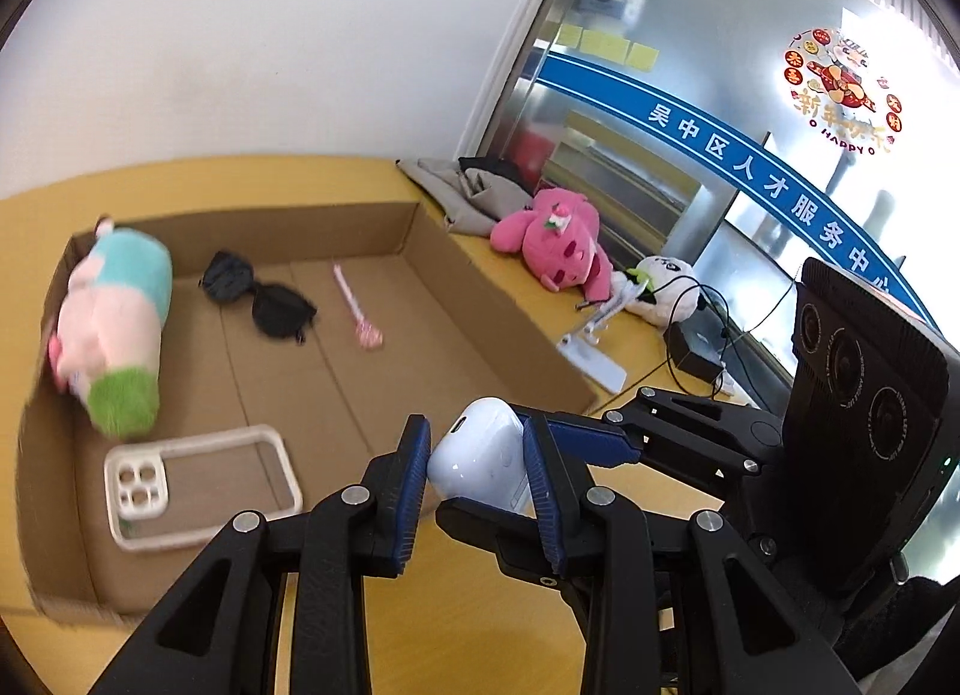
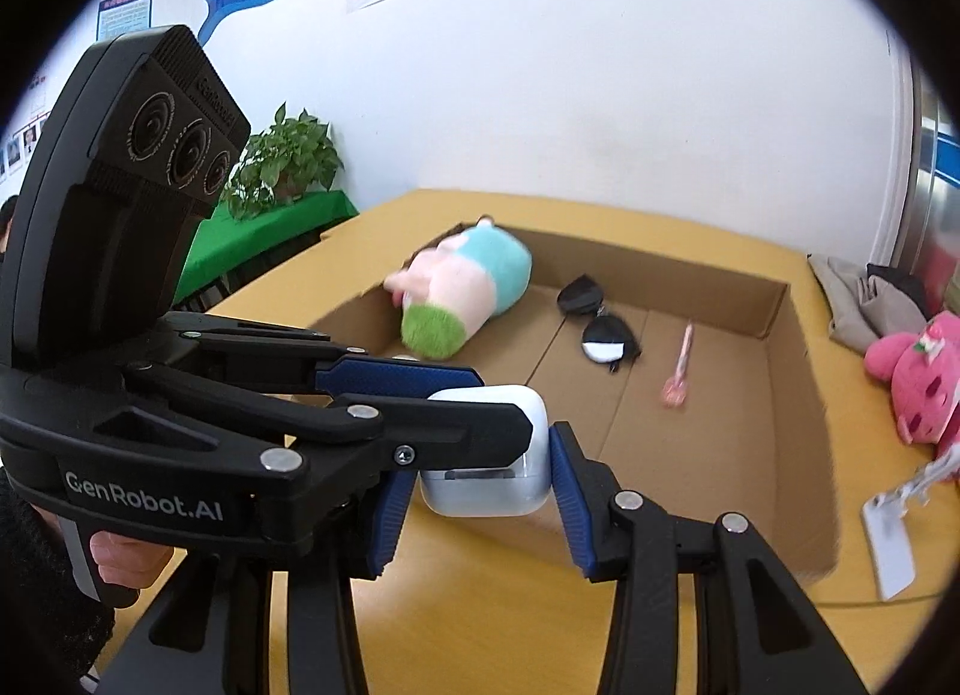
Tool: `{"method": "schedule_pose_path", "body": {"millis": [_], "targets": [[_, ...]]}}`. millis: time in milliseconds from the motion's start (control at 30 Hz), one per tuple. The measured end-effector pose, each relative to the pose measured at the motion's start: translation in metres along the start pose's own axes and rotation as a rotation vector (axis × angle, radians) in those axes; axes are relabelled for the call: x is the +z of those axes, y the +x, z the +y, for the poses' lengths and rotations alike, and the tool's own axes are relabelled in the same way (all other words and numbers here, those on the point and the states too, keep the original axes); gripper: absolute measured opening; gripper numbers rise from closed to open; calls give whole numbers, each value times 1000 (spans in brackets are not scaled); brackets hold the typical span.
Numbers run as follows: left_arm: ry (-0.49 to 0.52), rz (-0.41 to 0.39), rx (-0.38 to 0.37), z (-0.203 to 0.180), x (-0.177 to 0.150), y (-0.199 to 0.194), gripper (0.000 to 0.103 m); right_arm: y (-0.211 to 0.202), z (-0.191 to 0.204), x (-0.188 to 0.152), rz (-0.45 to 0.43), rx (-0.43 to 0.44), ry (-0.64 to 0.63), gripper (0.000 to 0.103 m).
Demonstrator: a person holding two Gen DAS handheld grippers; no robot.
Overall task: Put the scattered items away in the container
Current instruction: 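Lift the earbud case with the right gripper and carry it over the box, then lower the earbud case into the box and open the right gripper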
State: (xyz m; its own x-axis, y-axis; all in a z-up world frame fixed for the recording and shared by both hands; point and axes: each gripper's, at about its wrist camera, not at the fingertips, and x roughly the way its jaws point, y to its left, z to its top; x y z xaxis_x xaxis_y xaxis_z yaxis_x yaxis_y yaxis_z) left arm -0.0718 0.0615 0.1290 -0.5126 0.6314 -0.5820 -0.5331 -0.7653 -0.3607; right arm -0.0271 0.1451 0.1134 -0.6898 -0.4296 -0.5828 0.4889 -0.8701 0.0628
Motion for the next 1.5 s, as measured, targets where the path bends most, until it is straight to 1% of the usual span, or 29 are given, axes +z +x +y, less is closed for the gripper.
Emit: {"method": "schedule_pose_path", "body": {"millis": [100,200,300,400,600,933,1233,1333,1400,1500], "targets": [[14,25,8,-1,33,10,33,0,-17,25,9,8,18,42],[24,56,12,2,56,23,32,7,-40,48,45,22,53,42],[21,93,4,6,70,40,32,15,-60,60,84,34,82,42],[-8,141,-15,13,78,62,31,27,-80,62,131,51,126,42],[-52,263,-40,25,72,114,31,54,-114,42,220,73,221,42],[-120,424,-56,46,53,187,31,107,-156,5,390,64,339,42],[-150,529,-37,57,38,223,31,144,-167,-17,528,20,388,42],[-164,560,-31,60,34,229,31,151,-167,-22,554,17,394,42],[-171,581,-13,61,32,233,29,155,-167,-25,572,15,397,42],[-187,587,-6,63,31,235,29,155,-166,-25,580,4,393,42]]}}
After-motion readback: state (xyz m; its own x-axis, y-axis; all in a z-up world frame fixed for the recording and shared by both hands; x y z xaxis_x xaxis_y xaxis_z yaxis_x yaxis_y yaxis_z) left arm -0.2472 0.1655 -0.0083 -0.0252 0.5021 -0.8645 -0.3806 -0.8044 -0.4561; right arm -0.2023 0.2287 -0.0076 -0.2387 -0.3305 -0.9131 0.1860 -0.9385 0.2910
